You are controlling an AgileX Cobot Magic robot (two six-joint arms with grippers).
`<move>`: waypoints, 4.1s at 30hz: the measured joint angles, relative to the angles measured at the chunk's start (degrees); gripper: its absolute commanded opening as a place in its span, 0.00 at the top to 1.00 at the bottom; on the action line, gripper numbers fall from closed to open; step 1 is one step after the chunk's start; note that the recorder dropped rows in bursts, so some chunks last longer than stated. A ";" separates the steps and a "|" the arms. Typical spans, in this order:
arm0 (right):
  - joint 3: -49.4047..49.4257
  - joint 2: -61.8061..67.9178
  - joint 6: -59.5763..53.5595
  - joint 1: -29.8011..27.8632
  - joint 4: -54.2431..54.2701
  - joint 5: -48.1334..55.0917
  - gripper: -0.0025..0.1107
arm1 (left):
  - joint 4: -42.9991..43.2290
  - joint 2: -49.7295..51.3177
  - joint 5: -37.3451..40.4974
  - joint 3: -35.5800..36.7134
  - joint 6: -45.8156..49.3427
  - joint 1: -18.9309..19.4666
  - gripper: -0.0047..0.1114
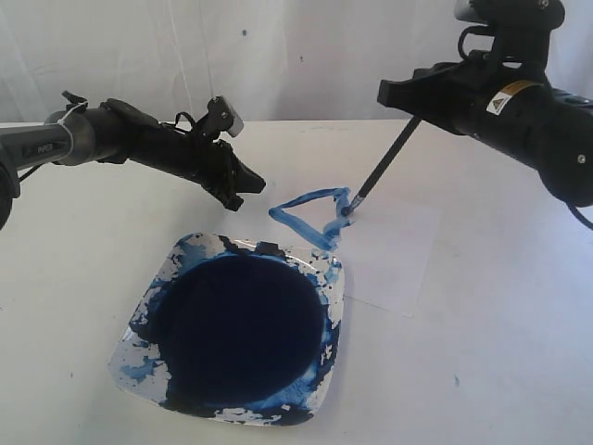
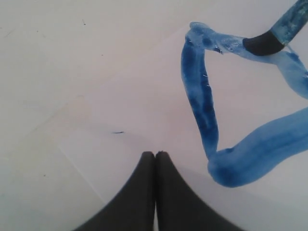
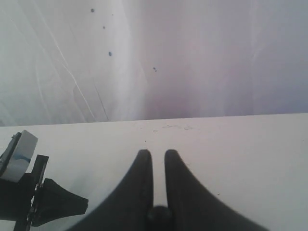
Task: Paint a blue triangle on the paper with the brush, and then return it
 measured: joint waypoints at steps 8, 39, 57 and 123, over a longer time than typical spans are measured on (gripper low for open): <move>0.00 -1.14 1.19 0.00 0.00 2.64 0.97 | 0.00 0.00 0.00 0.00 0.00 0.00 0.96; 0.00 -5.30 6.21 3.06 0.00 11.95 0.97 | 0.00 0.00 -0.22 0.00 0.00 0.00 0.96; 0.00 -12.26 -1.90 3.38 0.65 4.65 0.97 | -0.13 0.00 -3.30 0.00 -4.33 0.35 0.96; 30.03 -29.43 38.97 8.43 11.09 2.66 0.97 | -7.77 -48.44 -9.96 51.09 -11.33 6.51 0.96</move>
